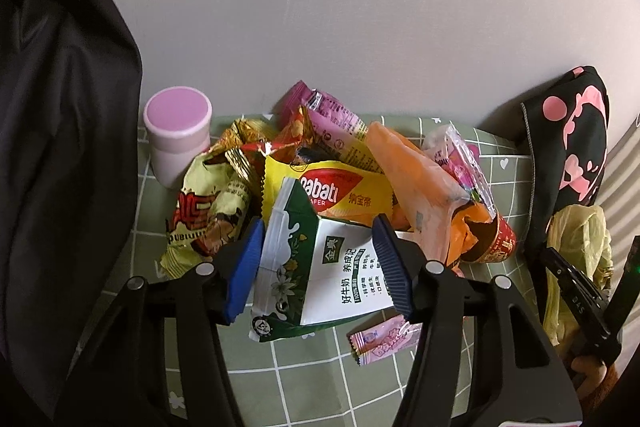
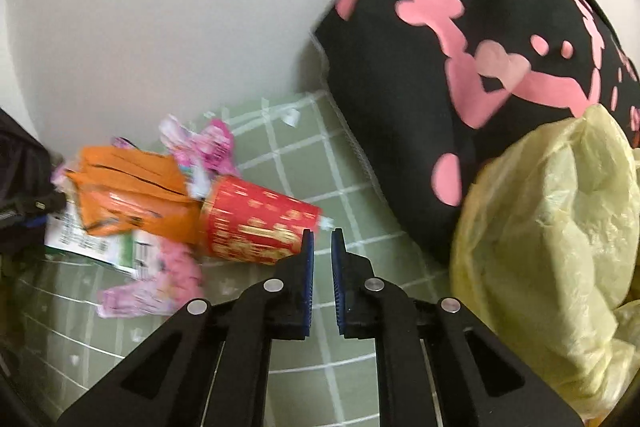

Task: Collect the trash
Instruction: 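Grasp the red paper cup with the right tool while the left tool approaches the milk carton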

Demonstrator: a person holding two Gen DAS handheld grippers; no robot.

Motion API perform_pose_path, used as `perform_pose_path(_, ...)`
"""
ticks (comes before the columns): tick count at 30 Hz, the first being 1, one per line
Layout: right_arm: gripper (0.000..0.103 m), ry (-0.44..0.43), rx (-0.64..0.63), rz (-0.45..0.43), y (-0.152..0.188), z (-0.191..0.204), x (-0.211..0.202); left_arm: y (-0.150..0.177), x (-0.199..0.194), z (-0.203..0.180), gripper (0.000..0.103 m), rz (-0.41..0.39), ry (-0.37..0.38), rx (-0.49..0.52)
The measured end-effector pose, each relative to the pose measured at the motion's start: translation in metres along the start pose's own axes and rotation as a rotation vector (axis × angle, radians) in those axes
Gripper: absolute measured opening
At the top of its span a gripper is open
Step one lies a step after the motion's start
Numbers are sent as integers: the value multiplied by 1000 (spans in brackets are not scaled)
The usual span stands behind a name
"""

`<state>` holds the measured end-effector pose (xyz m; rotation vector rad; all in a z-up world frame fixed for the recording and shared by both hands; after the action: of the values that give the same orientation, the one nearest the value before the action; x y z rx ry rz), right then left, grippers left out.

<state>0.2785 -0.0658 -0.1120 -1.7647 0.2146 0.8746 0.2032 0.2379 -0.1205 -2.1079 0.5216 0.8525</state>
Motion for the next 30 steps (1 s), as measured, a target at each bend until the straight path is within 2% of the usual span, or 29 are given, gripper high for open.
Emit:
perform_pose_path(1,22,-7,-7,-4,-1,3,-2,1,0,1,53,3,3,-4)
perform_pose_path(2,41,-29,-12,5,-3,11,1,1,0,2,53,3,4,-5)
perform_pose_path(3,48,-45,-14,11,-5,18,4,1,0,3,53,-1,1,-6)
perform_pose_path(4,51,-51,-19,23,-9,28,11,0,-1,4,53,-7,-5,-5)
perform_pose_path(8,51,7,-103,35,-35,64,33,2,-3,9,53,-24,-17,-6)
perform_pose_path(10,51,64,-178,50,-42,75,44,6,-1,12,53,-18,-21,-13)
perform_pose_path(13,51,113,-266,95,-36,81,59,12,1,16,53,-6,-26,-21)
perform_pose_path(18,51,144,-186,127,-8,48,48,25,-1,15,53,23,-7,-27)
perform_pose_path(23,51,97,-88,131,23,18,29,36,-5,0,53,50,26,41)
perform_pose_path(24,51,91,-71,126,26,16,28,36,-7,-2,53,49,22,65)
perform_pose_path(27,42,51,-41,120,27,13,26,29,-18,-7,53,22,2,133)
perform_pose_path(30,40,40,-59,115,19,13,34,19,-28,-8,53,-9,-1,142)
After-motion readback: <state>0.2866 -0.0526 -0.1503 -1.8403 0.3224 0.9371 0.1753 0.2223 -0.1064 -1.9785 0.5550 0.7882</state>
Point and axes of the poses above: each gripper's, at about its wrist camera, not at the fingertips, and x roughly the way its jaws point, z to its left, y to its underside, the point moved 10 cm from there along x, roughly the way its jaws point, and after that the axes turned 11 degrees about -x, right-handed, at the moved point
